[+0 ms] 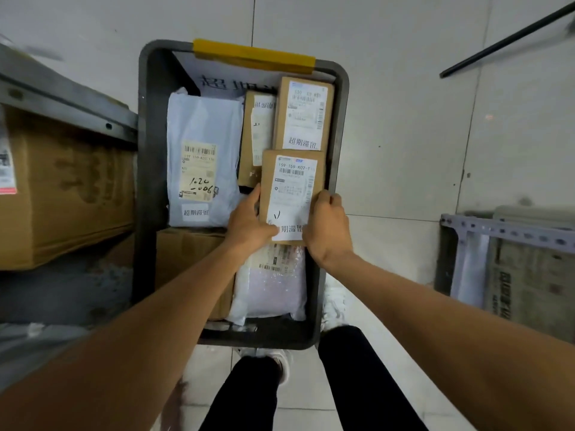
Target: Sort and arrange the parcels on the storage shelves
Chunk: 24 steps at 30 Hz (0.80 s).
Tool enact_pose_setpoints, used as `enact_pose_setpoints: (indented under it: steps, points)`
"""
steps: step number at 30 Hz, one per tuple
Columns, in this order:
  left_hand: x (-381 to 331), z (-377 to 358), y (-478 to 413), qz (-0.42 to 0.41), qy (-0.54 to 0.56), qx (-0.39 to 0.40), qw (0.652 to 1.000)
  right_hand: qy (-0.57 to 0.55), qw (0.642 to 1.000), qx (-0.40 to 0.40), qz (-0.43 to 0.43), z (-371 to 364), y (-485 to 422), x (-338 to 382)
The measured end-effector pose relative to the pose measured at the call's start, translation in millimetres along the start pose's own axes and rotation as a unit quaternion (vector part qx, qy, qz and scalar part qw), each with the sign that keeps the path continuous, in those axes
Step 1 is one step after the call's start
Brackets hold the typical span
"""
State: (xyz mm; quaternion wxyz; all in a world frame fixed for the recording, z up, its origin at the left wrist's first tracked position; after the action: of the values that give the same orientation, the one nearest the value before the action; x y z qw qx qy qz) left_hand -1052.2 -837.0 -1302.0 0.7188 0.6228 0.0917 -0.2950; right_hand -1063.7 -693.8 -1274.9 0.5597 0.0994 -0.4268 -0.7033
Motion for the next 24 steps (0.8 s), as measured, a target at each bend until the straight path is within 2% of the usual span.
enact_pose_setpoints:
  steps: [6, 14, 19, 24]
  points:
    - [-2, -4, -2, 0.035, -0.055, 0.063, 0.996, 0.072, 0.997, 0.028, -0.002, 9, 6, 4]
    - [-59, 20, 50, -0.006, -0.147, 0.048, 0.988, 0.112, 0.992, 0.047, 0.025, 62, 42, 24]
    - [-132, 55, 122, -0.035, -0.270, 0.069, 0.960, 0.118, 0.989, 0.063, 0.064, 132, 88, 72]
    - [-245, 102, 226, -0.118, -0.402, 0.013, 0.908, 0.182, 0.968, 0.065, 0.160, 249, 167, 148]
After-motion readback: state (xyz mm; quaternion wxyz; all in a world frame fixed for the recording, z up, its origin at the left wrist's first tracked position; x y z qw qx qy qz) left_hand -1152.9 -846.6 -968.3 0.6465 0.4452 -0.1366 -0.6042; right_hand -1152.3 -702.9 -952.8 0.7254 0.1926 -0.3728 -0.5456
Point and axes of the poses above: each hand's wrist, its own y-axis away from the middle knuckle, its own z-axis out of the back of the hand, x = y × z, the point moved 3 cm from there along -y, towards the middle knuckle, and after that the axes turned 4 degrees about z, right-handed, at the moved point
